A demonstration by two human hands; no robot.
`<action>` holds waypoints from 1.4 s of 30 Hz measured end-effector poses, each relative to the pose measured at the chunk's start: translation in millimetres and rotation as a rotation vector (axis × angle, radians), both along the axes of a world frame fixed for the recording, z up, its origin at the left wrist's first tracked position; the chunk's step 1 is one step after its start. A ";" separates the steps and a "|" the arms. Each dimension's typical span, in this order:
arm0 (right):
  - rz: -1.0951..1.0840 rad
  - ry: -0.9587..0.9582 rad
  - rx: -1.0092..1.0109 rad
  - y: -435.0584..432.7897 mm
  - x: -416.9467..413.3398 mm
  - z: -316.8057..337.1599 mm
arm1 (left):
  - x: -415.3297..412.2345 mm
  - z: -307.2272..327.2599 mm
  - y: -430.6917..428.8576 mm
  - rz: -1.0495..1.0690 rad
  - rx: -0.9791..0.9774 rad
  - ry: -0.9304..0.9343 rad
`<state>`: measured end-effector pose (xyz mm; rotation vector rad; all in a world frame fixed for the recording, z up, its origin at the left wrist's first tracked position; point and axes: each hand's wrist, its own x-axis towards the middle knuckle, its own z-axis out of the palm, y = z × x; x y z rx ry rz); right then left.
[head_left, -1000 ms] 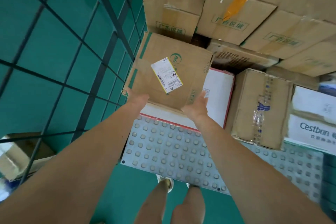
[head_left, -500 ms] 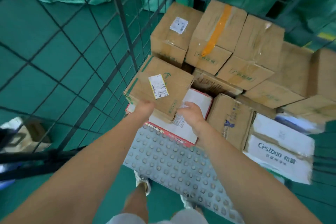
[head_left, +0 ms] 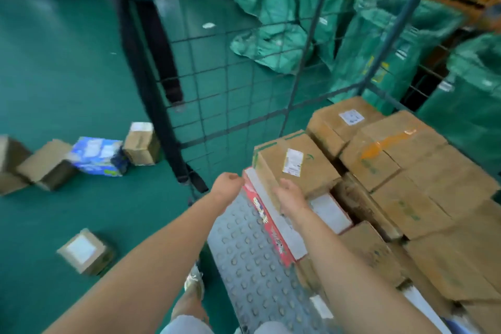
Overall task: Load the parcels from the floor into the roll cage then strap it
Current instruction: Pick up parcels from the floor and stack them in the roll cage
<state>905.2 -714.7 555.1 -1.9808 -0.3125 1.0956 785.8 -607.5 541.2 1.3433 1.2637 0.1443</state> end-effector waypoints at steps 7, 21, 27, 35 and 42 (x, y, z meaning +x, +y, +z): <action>0.318 -0.017 0.035 55.0 -81.6 9.1 | -115.4 16.0 7.2 0.346 0.017 0.018; 0.860 0.059 0.005 165.2 -316.0 15.3 | -368.9 18.7 24.1 0.904 0.032 0.125; 0.960 0.050 0.047 215.9 -419.3 25.1 | -475.3 25.7 56.6 1.004 0.057 0.131; 1.075 0.037 0.054 266.2 -548.6 25.6 | -595.8 33.8 86.3 1.135 0.082 0.131; 1.293 0.033 0.009 299.1 -656.8 21.2 | -683.1 21.9 88.3 1.315 0.008 0.129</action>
